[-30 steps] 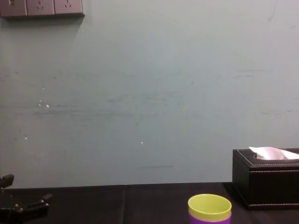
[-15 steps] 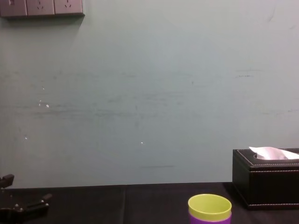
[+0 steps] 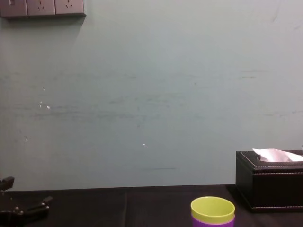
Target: Stack the three plastic cups sequentially using one hand.
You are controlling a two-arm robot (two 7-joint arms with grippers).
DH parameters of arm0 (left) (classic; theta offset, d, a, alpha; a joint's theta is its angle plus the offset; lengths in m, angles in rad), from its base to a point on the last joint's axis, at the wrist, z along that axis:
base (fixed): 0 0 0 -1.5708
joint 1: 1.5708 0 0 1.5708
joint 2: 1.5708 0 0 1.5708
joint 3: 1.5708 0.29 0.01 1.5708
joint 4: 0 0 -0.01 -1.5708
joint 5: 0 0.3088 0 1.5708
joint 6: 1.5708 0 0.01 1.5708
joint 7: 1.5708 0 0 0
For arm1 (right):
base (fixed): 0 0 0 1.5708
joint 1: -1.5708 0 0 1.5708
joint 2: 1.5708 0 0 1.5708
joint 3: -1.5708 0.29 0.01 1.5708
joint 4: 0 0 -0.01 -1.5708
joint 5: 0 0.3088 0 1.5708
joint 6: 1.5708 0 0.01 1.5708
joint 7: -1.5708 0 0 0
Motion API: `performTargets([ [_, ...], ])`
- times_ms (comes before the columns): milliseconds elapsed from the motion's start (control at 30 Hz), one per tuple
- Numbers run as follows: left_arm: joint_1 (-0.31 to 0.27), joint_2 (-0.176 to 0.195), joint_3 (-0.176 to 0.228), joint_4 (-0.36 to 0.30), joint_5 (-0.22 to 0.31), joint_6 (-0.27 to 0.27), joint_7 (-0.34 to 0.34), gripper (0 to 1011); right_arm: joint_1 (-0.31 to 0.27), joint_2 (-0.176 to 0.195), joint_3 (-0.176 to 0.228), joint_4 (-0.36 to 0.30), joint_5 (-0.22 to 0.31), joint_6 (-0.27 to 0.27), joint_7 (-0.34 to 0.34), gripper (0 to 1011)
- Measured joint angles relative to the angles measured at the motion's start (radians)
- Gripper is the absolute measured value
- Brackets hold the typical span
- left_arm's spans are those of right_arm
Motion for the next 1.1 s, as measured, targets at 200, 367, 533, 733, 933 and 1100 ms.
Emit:
performTargets([
  [200, 0.0, 0.0, 0.0, 0.0, 0.0, 0.0, 0.0, 1010, -0.001, 0.001, 0.0, 0.0, 0.0, -0.001, 0.001, 1002],
  [367, 0.0, 0.0, 0.0, 0.0, 0.0, 0.0, 0.0, 1010, -0.001, 0.001, 0.0, 0.0, -0.001, -0.001, 0.001, 927],
  [533, 0.0, 0.0, 0.0, 0.0, 0.0, 0.0, 0.0, 1010, -0.002, 0.002, 0.001, -0.001, -0.001, -0.002, 0.001, 784],
  [733, 0.0, 0.0, 0.0, 0.0, 0.0, 0.0, 0.0, 1010, -0.002, 0.002, 0.001, -0.001, -0.001, -0.003, 0.001, 731],
  [933, 0.0, 0.0, 0.0, 0.0, 0.0, 0.0, 0.0, 1010, -0.003, 0.002, 0.002, -0.002, -0.002, -0.003, 0.001, 718],
  [1100, 0.0, 0.0, 0.0, 0.0, 0.0, 0.0, 0.0, 1010, -0.003, 0.003, 0.002, -0.002, -0.002, -0.003, 0.001, 718],
])
